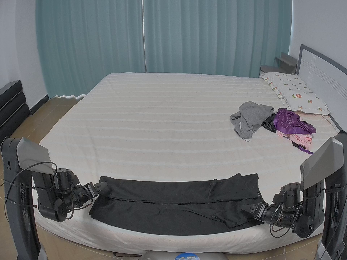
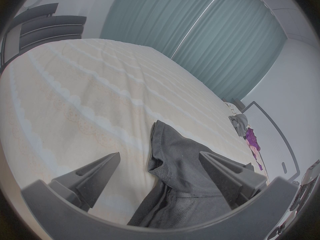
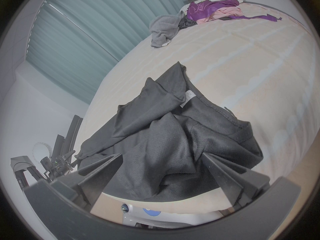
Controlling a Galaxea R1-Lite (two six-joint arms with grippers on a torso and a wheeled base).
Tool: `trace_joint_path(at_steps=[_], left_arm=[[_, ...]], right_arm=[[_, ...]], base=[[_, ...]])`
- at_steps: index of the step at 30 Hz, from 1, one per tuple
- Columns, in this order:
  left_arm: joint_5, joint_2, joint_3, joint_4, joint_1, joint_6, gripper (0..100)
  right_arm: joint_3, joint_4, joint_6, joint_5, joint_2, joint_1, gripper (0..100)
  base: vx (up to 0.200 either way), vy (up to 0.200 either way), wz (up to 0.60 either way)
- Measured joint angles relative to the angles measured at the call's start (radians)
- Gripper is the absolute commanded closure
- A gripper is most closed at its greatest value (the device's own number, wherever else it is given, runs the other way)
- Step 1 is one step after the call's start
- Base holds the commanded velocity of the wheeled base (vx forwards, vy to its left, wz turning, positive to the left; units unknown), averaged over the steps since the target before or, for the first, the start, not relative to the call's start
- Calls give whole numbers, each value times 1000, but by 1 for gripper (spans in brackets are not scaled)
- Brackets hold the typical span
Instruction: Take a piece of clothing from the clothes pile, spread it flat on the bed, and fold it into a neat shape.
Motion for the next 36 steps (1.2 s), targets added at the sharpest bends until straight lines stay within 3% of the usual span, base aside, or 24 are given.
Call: trace_joint_path(at_steps=[10, 20, 36], left_arm=[[0, 0, 0, 0, 1, 0, 0], [2, 0, -1, 0, 2, 0, 0], [4, 2, -5, 0, 3, 0, 0]], right_arm=[[63, 0, 8, 8, -120, 4, 0], [44, 0, -1, 37, -72, -3, 0], [66, 66, 0, 21, -147, -17, 0]], base=[[0, 0, 0], [0, 0, 0], [0, 0, 0]])
